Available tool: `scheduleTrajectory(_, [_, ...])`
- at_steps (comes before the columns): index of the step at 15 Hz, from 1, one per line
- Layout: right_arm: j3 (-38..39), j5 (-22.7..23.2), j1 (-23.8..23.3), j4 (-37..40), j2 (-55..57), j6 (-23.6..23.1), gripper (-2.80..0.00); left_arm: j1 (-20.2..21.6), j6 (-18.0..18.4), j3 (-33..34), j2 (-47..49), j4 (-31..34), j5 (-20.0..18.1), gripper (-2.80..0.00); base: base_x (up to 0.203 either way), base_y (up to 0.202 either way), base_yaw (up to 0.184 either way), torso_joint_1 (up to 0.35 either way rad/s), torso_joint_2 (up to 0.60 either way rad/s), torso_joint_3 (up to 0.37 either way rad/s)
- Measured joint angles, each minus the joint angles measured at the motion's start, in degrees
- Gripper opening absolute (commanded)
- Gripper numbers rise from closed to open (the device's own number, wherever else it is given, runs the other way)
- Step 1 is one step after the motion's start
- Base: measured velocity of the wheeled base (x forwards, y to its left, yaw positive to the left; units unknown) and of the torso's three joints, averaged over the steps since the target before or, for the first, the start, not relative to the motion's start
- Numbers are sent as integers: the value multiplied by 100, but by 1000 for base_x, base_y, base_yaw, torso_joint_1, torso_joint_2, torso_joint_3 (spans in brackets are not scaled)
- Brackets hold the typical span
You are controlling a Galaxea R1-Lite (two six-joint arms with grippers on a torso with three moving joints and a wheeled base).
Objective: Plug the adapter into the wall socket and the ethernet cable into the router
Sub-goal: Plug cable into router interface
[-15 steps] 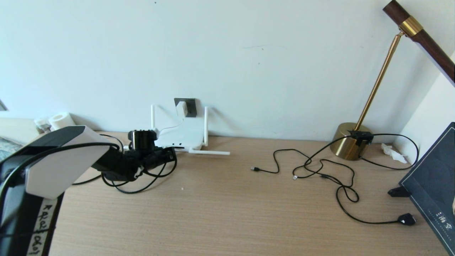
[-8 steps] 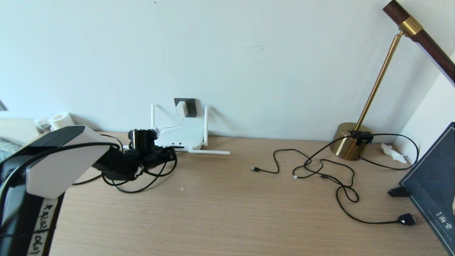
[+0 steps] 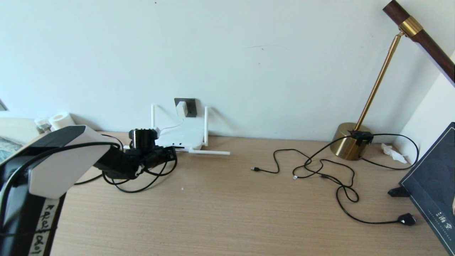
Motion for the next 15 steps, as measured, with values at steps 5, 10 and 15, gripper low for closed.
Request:
scheduleTrajectory(5, [0, 2, 0, 0, 0, -1, 0, 0, 0, -117, 53, 55, 0, -280, 0, 0, 0, 0, 0, 0])
scheduleTrajectory(10, [0, 2, 0, -2, 0, -1, 0, 7, -1, -294, 134, 169, 0, -280, 0, 0, 0, 0, 0, 0])
scheduleTrajectory(15, [0, 2, 0, 0, 0, 0, 0, 29, -21, -417, 165, 276, -24, -280, 0, 0, 0, 0, 0, 0])
